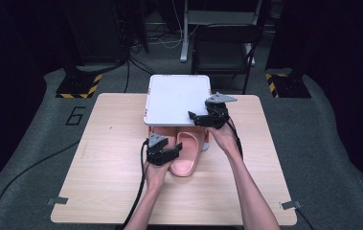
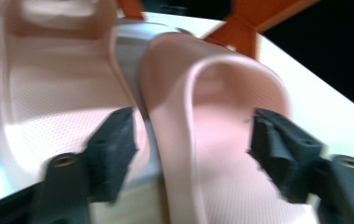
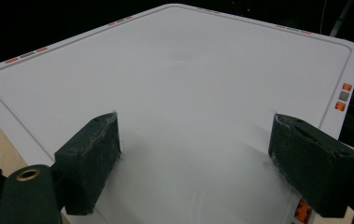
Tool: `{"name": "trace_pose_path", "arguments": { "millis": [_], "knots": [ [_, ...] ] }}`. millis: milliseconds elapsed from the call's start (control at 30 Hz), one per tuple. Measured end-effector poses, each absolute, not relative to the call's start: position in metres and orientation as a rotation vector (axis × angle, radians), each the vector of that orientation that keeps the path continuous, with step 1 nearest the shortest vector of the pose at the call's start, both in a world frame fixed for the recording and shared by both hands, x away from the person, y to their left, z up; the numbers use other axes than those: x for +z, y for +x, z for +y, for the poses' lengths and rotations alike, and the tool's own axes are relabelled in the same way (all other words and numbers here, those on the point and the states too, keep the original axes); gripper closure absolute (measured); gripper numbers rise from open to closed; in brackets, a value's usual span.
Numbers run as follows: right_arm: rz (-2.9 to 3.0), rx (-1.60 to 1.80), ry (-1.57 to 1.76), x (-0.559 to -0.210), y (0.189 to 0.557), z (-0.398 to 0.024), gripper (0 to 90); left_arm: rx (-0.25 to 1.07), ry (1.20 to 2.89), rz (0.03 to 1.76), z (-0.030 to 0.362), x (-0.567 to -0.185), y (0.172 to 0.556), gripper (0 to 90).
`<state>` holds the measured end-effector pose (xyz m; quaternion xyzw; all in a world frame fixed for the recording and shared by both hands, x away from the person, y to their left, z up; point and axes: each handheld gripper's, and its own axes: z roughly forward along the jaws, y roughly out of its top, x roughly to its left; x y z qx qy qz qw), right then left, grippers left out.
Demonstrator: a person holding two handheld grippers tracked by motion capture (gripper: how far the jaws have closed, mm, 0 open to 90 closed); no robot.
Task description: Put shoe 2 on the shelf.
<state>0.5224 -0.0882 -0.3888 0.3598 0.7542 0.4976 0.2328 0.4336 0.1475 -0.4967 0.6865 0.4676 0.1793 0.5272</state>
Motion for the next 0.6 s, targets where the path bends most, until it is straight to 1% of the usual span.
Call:
{"name": "trace_pose_path", "arguments": {
  "millis": [33, 67, 100, 133, 200, 267, 300, 367, 500, 533, 600],
  "knots": [
    [2.074, 1.369, 0.995, -0.389, 0.522, -0.088, 16.4, 0.424, 1.659, 1.08, 0.154, -0.495, 0.429, 23.0],
    [2.073, 1.37, 0.992, -0.389, 0.522, -0.088, 16.4, 0.392, 1.697, 1.015, 0.162, -0.494, 0.425, 22.3],
    [2.079, 1.362, 0.987, -0.388, 0.523, -0.088, 16.4, 0.388, 1.752, 0.928, 0.17, -0.493, 0.418, 21.9],
    [2.078, 1.361, 0.993, -0.388, 0.522, -0.088, 16.4, 0.387, 1.776, 0.879, 0.175, -0.492, 0.414, 20.9],
    [2.074, 1.368, 0.998, -0.389, 0.522, -0.088, 16.4, 0.344, 1.783, 0.82, 0.183, -0.491, 0.404, 20.6],
    [2.073, 1.364, 0.996, -0.389, 0.522, -0.088, 16.4, 0.305, 1.825, 0.742, 0.19, -0.491, 0.396, 18.3],
    [2.073, 1.363, 0.997, -0.388, 0.522, -0.088, 16.4, 0.286, 1.856, 0.725, 0.191, -0.492, 0.393, 18.3],
    [2.078, 1.357, 0.999, -0.388, 0.521, -0.088, 16.4, 0.304, 1.936, 0.701, 0.189, -0.497, 0.389, 18.4],
    [2.079, 1.355, 1.003, -0.388, 0.521, -0.088, 16.4, 0.3, 2.036, 0.669, 0.18, -0.507, 0.386, 18.5],
    [2.082, 1.354, 1.001, -0.388, 0.521, -0.089, 16.4, 0.31, 2.061, 0.65, 0.177, -0.508, 0.386, 19.2],
    [2.084, 1.353, 0.999, -0.388, 0.521, -0.089, 16.4, 0.325, 2.084, 0.668, 0.168, -0.513, 0.387, 21.8]
  ]
}}
